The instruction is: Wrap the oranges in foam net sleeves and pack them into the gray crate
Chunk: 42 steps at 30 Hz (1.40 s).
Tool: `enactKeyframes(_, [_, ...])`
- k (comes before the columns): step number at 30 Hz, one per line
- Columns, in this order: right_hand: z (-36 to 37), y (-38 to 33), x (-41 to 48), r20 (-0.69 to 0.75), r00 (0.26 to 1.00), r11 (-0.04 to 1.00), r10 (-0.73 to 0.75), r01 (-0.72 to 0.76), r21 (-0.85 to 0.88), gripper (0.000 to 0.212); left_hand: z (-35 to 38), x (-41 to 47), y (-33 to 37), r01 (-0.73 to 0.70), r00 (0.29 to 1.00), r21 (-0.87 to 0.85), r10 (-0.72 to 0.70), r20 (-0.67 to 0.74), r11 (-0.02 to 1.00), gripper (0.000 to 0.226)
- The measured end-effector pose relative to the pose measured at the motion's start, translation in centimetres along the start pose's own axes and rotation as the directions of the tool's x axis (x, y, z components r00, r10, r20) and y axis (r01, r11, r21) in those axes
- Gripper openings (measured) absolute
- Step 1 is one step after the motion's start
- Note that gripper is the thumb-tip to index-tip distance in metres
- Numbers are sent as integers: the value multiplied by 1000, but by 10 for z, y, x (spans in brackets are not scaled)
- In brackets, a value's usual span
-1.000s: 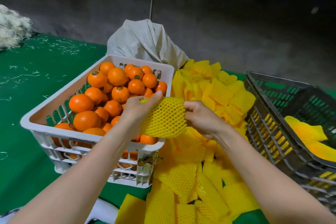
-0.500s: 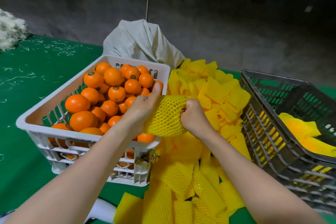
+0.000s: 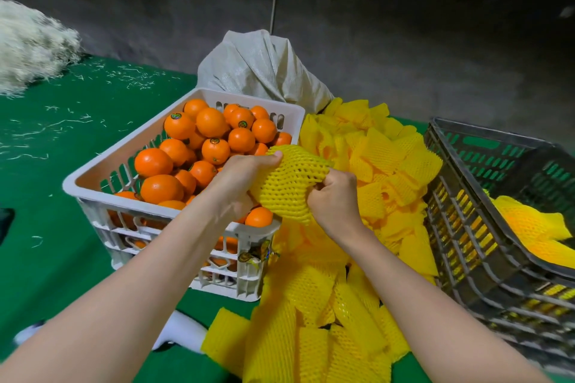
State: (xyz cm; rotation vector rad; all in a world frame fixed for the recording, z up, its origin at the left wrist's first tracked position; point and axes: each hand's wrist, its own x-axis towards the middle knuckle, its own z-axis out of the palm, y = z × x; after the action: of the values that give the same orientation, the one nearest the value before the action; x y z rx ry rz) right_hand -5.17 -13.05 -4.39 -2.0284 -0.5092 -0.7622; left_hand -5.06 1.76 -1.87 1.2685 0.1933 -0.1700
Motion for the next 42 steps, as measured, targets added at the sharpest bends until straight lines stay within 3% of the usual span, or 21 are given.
enactKeyframes(3, [2, -3, -8, 25, 999, 996, 32, -34, 83, 14, -2, -8, 1, -2, 999, 37, 0, 35, 999, 16])
enactKeyframes(6, [7, -4, -16, -8, 1000, 994, -19, 19, 105, 10, -6, -16, -1, 17, 1000, 52, -18, 18, 998, 30])
enactKeyframes(9, [10, 0, -23, 93, 992, 993, -81, 72, 93, 10, -13, -24, -2, 42, 999, 70, -42, 1, 997, 25])
enactKeyframes(12, [10, 0, -25, 197, 979, 958, -55, -3, 286, 10, -19, -32, -4, 46, 999, 88, -45, -11, 995, 26])
enactKeyframes(16, [7, -10, -28, 231, 950, 924, -208, 113, 366, 9, -21, -42, -8, 31, 999, 116, -27, -34, 993, 21])
enactKeyframes(20, [5, -7, -32, 347, 908, 953, -234, 143, 268, 8, -22, -54, -10, 34, 999, 54, -33, -21, 998, 18])
enactKeyframes(23, [2, -9, -36, 347, 892, 936, -291, 190, 297, 10, -21, -62, -13, 55, 998, -1, -55, 2, 998, 28])
enactKeyframes(28, [0, -12, -43, 288, 951, 878, -116, -38, 477, 15, -16, -70, -20, 111, 994, -136, -110, 11, 985, 33])
enactKeyframes(30, [-5, -20, -46, 197, 980, 883, -6, -87, 461, 31, -14, -71, -22, 104, 995, -156, -102, 19, 982, 35])
enactKeyframes(32, [-7, -18, -52, 162, 987, 846, -16, -72, 527, 29, -13, -73, -24, 82, 996, -141, -79, 29, 987, 39])
enactKeyframes(35, [-9, -13, -54, 63, 995, 943, -84, 58, 329, 42, -9, -76, -28, 35, 998, -138, -29, 49, 990, 37])
enactKeyframes(37, [-14, -13, -52, 38, 989, 950, -140, 123, 288, 45, -4, -77, -29, 16, 999, -124, -11, 39, 992, 34])
enactKeyframes(40, [-22, -15, -48, 69, 954, 943, -291, 274, 192, 22, 1, -77, -30, 7, 1000, -127, -11, -25, 992, 22])
enactKeyframes(42, [-26, -14, -48, 79, 946, 938, -316, 298, 179, 19, 3, -77, -29, -1, 998, -129, -8, -65, 992, 18])
